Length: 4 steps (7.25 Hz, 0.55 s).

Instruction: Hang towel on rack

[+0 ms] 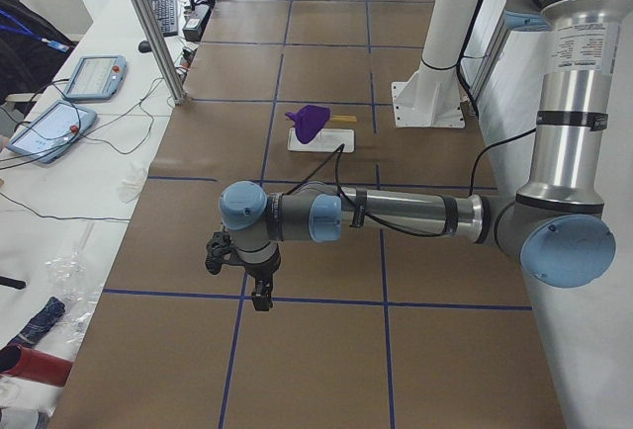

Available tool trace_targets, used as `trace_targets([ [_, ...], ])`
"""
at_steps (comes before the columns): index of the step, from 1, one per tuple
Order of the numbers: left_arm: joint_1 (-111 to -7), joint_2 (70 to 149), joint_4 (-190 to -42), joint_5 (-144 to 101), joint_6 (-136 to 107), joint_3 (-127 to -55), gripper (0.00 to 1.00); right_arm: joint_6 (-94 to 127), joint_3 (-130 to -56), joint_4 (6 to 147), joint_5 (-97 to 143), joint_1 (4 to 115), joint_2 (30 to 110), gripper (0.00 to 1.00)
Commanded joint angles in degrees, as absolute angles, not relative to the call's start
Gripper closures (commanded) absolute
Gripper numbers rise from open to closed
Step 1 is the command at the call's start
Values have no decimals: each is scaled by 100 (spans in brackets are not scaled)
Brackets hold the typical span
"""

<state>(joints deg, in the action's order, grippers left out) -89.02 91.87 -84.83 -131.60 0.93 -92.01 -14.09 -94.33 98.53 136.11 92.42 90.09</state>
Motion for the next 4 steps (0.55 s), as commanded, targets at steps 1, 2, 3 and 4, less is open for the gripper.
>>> trace_targets([
  [1, -8903, 9193, -8490, -13358, -97, -9255, 0, -1406, -9361, 9853, 13614, 9272, 9018, 0],
  [2, -8903, 9193, -8490, -13359, -97, -9272, 0, -1406, -9317, 9853, 13614, 9272, 9052, 0],
  [3, -8903, 9193, -8490, -13359, -97, -9281, 0, -1424, -9316, 9844, 13614, 9272, 9148, 0],
  [4, -8895, 9211, -8490, -13359, -97, -9281, 0, -1415, -9316, 9844, 13614, 9281, 9149, 0],
])
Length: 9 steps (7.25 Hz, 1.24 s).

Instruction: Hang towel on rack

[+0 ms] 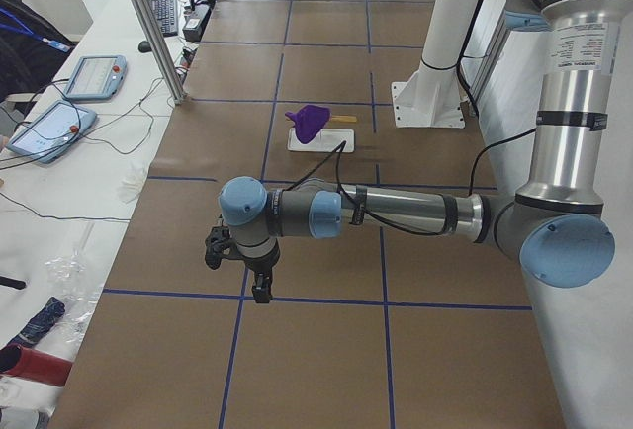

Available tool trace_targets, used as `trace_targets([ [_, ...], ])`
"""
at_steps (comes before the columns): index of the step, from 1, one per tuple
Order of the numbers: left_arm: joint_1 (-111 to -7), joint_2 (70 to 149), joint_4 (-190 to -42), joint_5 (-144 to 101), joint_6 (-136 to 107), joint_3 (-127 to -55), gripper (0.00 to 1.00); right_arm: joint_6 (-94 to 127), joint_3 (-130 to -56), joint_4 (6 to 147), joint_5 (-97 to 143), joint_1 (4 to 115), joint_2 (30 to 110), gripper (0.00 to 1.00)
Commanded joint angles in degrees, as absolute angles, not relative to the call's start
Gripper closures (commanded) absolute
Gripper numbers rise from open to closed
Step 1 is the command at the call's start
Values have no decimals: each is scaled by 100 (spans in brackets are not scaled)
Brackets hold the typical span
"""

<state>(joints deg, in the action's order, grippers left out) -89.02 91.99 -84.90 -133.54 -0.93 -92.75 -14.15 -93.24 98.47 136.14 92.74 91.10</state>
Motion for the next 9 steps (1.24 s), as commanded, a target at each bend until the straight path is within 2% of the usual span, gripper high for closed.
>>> trace_targets([
  [1, -8895, 9220, -8490, -13359, -97, -9281, 0, -1424, -9325, 9844, 13614, 9281, 9149, 0],
  [9, -8895, 9264, -8499, -13359, -97, -9281, 0, -1055, -9351, 9835, 13623, 9281, 9123, 0],
])
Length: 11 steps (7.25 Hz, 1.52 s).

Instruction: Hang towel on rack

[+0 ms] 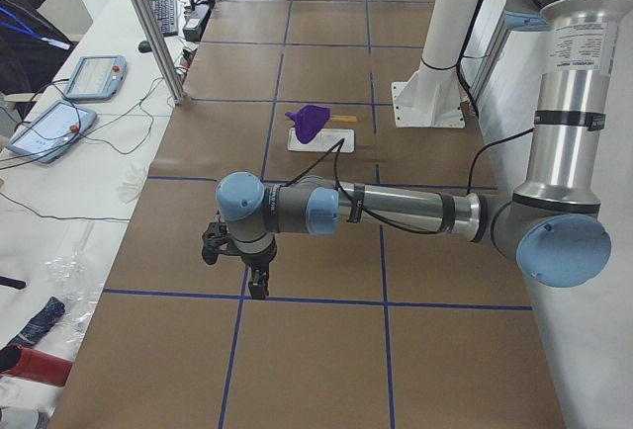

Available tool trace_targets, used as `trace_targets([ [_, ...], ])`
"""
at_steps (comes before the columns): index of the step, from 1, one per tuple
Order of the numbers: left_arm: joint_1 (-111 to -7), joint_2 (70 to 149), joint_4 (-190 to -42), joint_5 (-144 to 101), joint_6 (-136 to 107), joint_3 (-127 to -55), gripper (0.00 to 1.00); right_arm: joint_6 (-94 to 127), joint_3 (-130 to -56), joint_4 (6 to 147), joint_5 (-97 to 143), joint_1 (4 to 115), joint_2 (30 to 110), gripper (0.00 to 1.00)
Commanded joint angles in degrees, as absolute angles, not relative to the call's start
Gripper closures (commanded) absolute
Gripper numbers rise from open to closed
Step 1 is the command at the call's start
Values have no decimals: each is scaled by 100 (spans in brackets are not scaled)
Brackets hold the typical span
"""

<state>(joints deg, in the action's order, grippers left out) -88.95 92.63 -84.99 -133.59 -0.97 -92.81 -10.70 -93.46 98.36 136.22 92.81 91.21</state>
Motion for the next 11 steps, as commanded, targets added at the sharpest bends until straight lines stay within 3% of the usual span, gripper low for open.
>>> trace_targets([
  [1, -8895, 9264, -8499, -13359, -114, -9281, 0, -1055, -9352, 9835, 13623, 9281, 9123, 0],
  [11, -8895, 9264, -8780, -13359, -624, -9316, 0, -1055, -9360, 9835, 13641, 9281, 9105, 0],
])
